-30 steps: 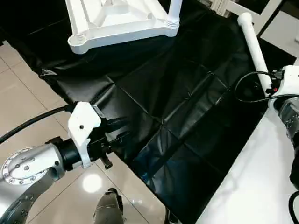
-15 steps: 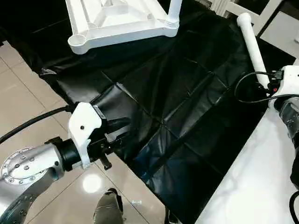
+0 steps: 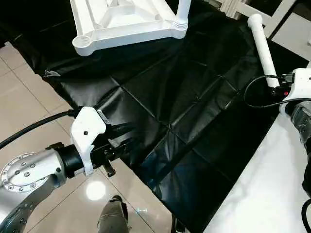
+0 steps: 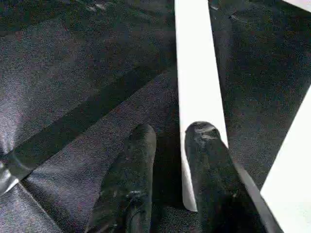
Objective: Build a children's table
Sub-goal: Pick table leg
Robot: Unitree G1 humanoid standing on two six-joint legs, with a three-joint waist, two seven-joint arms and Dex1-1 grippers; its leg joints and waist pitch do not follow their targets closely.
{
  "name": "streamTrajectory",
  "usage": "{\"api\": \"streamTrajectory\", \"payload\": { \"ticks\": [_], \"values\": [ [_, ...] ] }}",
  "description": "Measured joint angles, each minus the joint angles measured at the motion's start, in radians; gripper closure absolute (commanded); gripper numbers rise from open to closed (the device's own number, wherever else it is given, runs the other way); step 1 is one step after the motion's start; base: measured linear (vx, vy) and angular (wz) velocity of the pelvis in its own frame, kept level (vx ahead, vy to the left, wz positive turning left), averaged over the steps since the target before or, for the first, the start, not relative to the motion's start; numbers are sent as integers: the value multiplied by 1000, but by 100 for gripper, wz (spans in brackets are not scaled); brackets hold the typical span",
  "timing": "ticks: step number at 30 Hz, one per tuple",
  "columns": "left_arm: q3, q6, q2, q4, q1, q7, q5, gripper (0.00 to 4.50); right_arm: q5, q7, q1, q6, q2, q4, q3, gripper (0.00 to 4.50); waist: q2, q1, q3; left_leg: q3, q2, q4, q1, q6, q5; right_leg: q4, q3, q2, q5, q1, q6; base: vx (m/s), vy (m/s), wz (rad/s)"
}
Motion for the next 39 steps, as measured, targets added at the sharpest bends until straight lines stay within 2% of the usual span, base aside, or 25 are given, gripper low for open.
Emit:
{"api": "streamTrajectory", "payload": {
  "ticks": [2,7,14,15,19,20,25,27,29,34,36,39],
  "values": [
    [-1,0,1,0,0,0,0,278,3,14,0,0,0,0,-4,368,-1,0,1,0,0,0,0,0,0,0,0,0,0,0,0,0,0,0],
    [-6,-1,3,0,2,1,0,278,52,114,-6,3,6,15,-54,368,-1,-1,1,0,0,0,0,0,0,0,0,0,0,0,0,0,0,0],
    [-7,-3,5,0,2,1,0,278,89,214,-16,17,8,16,-81,368,3,-1,7,0,0,0,0,0,0,0,0,0,-1,0,-1,0,0,0],
    [-7,-4,5,0,2,1,0,278,94,216,-17,17,8,16,-84,343,3,-1,7,0,0,0,0,0,0,0,0,0,-1,0,-2,0,0,0],
    [-7,-5,6,0,2,1,-1,278,126,229,-18,19,8,16,-119,330,3,-1,8,0,0,0,0,0,0,0,0,0,-2,0,-3,0,0,0],
    [-7,-6,6,0,2,1,-1,278,139,233,-18,19,8,16,-128,302,3,0,8,0,0,0,0,0,0,0,0,0,-2,0,-3,0,0,0],
    [-7,-6,7,0,5,1,-1,278,170,233,-29,11,7,16,-162,272,3,-1,8,0,0,0,0,0,0,0,0,0,-2,0,-3,0,0,0],
    [-7,-6,8,0,6,1,-2,278,183,227,-41,0,5,16,-178,245,3,-2,8,0,0,0,0,0,0,0,-1,0,-2,0,-3,0,0,0],
    [-7,-6,8,0,6,1,-2,278,190,220,-47,-8,4,16,-184,241,3,-1,8,0,0,0,0,0,0,0,-1,0,-2,0,-3,0,0,0],
    [-7,-6,11,0,8,1,-3,278,191,160,-47,-37,1,16,-195,197,3,0,8,0,0,0,0,0,0,0,-1,0,-2,0,-3,0,0,0],
    [-7,-6,13,0,8,1,-4,278,172,61,-46,-77,-9,16,-186,196,3,3,8,0,0,0,0,0,0,0,-1,0,-2,0,-3,0,0,0],
    [-7,-6,14,0,8,1,-4,278,156,-17,-46,-96,-30,16,-186,159,3,4,8,0,0,0,0,0,0,0,-1,0,-2,0,-3,0,0,0]
  ]
}}
